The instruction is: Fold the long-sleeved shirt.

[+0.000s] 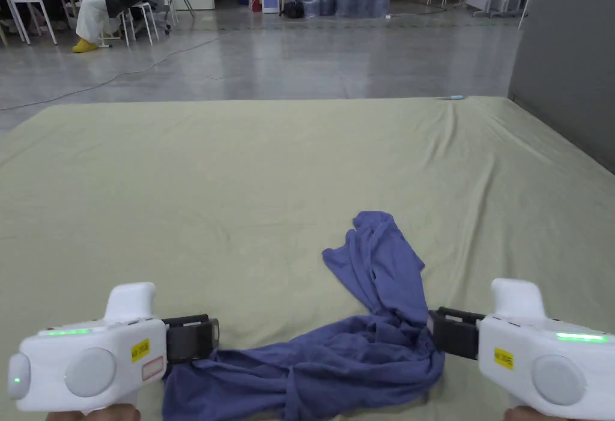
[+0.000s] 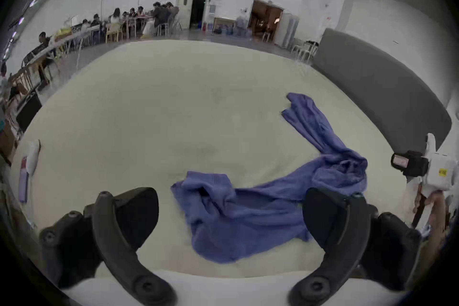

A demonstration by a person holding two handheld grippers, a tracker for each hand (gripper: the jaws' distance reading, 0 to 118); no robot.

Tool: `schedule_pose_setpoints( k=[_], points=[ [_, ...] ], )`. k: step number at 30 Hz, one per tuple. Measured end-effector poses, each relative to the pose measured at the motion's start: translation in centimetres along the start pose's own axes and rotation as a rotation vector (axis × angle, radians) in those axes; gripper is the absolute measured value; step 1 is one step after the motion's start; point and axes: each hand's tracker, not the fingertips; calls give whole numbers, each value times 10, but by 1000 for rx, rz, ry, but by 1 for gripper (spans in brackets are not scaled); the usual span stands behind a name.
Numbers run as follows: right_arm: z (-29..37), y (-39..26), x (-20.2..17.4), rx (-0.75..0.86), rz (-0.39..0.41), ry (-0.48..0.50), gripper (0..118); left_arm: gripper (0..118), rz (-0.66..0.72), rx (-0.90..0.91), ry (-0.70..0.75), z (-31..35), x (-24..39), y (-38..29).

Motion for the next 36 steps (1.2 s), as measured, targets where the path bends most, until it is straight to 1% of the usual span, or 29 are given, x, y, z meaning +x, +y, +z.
schedule_pose_setpoints(
  k=[1, 2, 3, 4, 5, 6, 8, 9, 10, 11, 12, 13, 15, 17, 18, 20, 21, 22, 23, 24, 25, 27, 29, 31, 34, 35, 36],
  points=[
    [15, -3, 0, 29, -13, 17, 52, 94, -6, -13, 5, 19, 11, -6],
    [25, -7, 1, 37, -8, 27, 8, 53, -13, 4, -16, 30, 12, -7],
    [28, -10, 1, 22, -6, 14, 0, 0, -22, 30, -31, 36, 13, -6],
    [34, -15, -1, 27, -5, -60, 0, 0, -29, 27, -28, 37, 14, -5],
    [36, -20, -3, 6, 0, -23, 0, 0, -31, 40, -23, 46, 22, -12],
    [37, -23, -4, -16, 20, 2, 0, 0, -35, 12, -20, 44, 22, -10],
    [36, -24, -3, -15, 17, 3, 0, 0, -42, -10, -33, 37, 21, -4],
    [36, -26, -4, -12, 13, 2, 0, 0, -40, -12, -25, 32, 21, -12],
    [35, -24, -1, -14, 7, 7, 0, 12, -36, -23, -15, 23, 19, -10],
    [32, -22, 1, -18, 2, 11, 0, 49, -35, -54, 12, 15, 17, -8],
    [32, -23, 1, -21, -2, 10, 0, 101, -27, -69, 53, 7, 16, -8],
    [31, -25, 1, -23, -4, 8, 0, 110, -23, -96, 80, -7, 9, -19],
    [26, -24, 5, -36, -7, 5, 0, 108, -16, -139, 98, -24, 5, -25],
    [22, -28, 4, -51, -2, -2, 0, 108, -11, -204, 98, -43, 0, -38],
    [21, -29, 4, -58, 0, -5, 0, 106, -9, -230, 112, -50, 0, -41],
    [13, -26, 7, -70, 0, -3, 0, 97, -10, -256, 114, -67, -2, -50],
    [10, -25, 6, -75, -1, -2, 0, 97, -15, -284, 116, -72, -2, -56],
    [6, -23, 6, -84, 2, -2, 0, 77, -17, -297, 113, -77, -1, -58],
    [-1, -17, 7, -92, 6, -1, 0, 45, -18, -294, 110, -80, 0, -61],
    [-7, -13, 5, -95, 15, 0, 0, 3, -13, -298, 105, -81, 1, -63],
    [-13, -7, 3, -97, 25, -3, 0, 0, -11, -299, 93, -77, 4, -67],
    [-29, 11, 0, -94, 50, 3, 0, 0, -32, -284, 50, -69, 7, -62],
    [-51, 40, -9, -66, 94, 17, 0, 0, -38, -266, 42, -61, 5, -59],
    [-78, 76, -18, -45, 113, 34, 0, 0, -50, -245, 39, -53, 3, -54],
    [-137, 129, -35, -50, 194, 83, 0, 0, -39, -227, 24, -43, 0, -51],
    [-162, 146, -41, -79, 222, 87, 15, 0, -21, -217, 8, -41, -2, -51],
    [-184, 156, -45, -108, 254, 88, 54, 0, -12, -215, 2, -41, -4, -51]
  ],
)
